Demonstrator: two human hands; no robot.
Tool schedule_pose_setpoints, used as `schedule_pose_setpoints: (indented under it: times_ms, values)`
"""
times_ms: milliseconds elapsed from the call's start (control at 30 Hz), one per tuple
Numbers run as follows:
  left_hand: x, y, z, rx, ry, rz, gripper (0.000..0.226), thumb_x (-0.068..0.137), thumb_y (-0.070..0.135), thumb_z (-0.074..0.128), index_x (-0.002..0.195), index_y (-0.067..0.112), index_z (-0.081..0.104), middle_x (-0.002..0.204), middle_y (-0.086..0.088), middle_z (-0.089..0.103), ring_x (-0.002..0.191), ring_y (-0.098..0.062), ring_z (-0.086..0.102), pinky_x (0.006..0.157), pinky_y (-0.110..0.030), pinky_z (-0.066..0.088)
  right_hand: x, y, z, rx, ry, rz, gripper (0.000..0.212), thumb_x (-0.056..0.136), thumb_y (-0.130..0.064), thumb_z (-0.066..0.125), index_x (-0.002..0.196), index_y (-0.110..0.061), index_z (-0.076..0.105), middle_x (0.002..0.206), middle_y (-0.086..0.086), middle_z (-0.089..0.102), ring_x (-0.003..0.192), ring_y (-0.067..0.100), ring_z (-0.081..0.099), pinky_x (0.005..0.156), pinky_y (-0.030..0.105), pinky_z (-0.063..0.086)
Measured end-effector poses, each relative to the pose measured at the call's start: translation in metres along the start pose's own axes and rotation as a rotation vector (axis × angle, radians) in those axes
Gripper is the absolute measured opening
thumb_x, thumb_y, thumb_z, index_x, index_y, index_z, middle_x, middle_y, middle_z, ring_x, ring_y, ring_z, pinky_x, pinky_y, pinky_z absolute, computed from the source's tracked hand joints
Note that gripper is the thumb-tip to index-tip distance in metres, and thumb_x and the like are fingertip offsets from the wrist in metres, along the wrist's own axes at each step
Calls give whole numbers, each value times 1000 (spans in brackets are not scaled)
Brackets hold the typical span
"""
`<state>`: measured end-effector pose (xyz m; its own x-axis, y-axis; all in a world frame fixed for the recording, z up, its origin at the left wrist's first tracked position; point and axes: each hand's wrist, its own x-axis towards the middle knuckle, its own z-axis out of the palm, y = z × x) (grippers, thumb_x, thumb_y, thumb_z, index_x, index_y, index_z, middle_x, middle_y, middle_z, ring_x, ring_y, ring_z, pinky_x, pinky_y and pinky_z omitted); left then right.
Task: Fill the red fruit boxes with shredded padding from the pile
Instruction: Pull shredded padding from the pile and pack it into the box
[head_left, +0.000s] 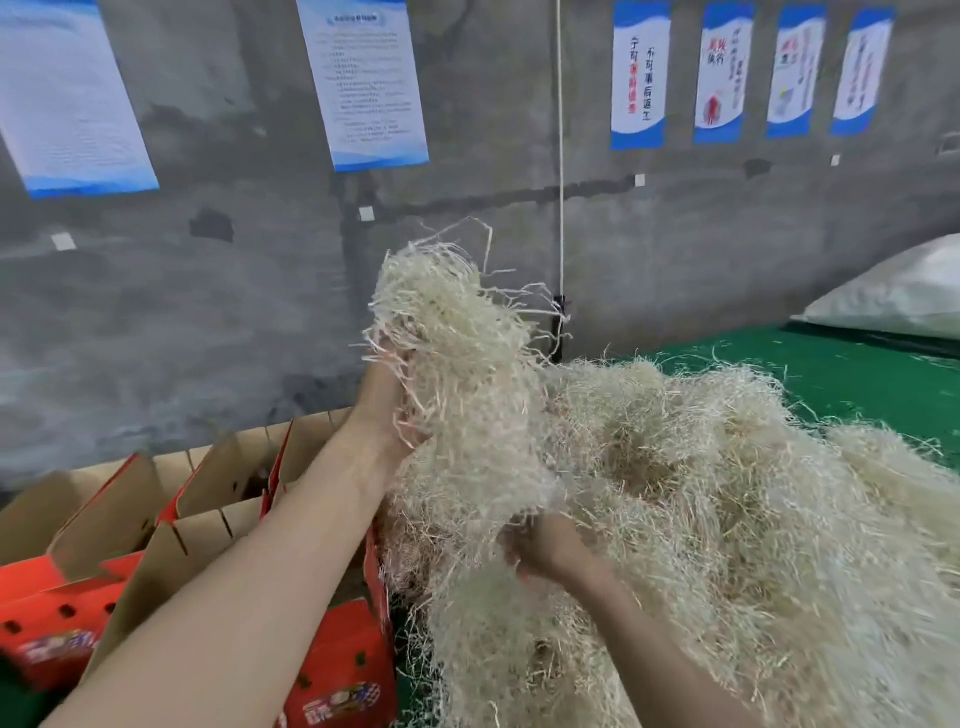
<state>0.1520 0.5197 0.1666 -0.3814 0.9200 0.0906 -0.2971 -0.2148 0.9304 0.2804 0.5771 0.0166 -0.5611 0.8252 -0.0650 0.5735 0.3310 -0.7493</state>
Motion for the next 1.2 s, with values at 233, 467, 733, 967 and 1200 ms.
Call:
schedule_pose_setpoints:
  times_ms: [233,467,733,967,1200]
  values:
    - [4,-87,-11,1881,-543,-7,32,71,2,67,98,19,62,74,4,56,57,-7,53,42,-17,40,-4,-7,-33,571,522,-215,26,88,-2,52,68,-14,61,63,1,61,53,11,55,51,32,44]
    - [23,-63,-16,963,345,138,9,85,7,54,79,13,58,63,4,47,64,-22,54,48,-20,37,8,35,-19,97,352,-181,9,86,-14,56,80,-18,51,72,-7,55,57,3,48,49,8,40]
    - [10,-19,-34,-98,415,-114,28,91,12,36,111,9,56,96,-9,58,92,-29,59,86,-47,47,2,27,-35,-351,-2,-4,52,78,5,56,125,-15,50,120,-1,56,92,11,58,77,19,52]
    - [-49,25,-69,-237,344,-109,24,92,27,42,108,19,58,105,-10,59,98,-27,59,90,-42,46,-73,-99,-53,230,505,-542,41,81,4,53,111,-24,58,110,-12,60,92,1,59,78,22,52]
    - [-161,40,-151,-278,372,114,38,96,29,34,76,18,64,73,-1,62,65,-18,63,61,-24,53,-144,-130,55,369,-394,-514,54,68,-39,66,107,-47,29,102,-47,37,86,-27,48,62,-10,32]
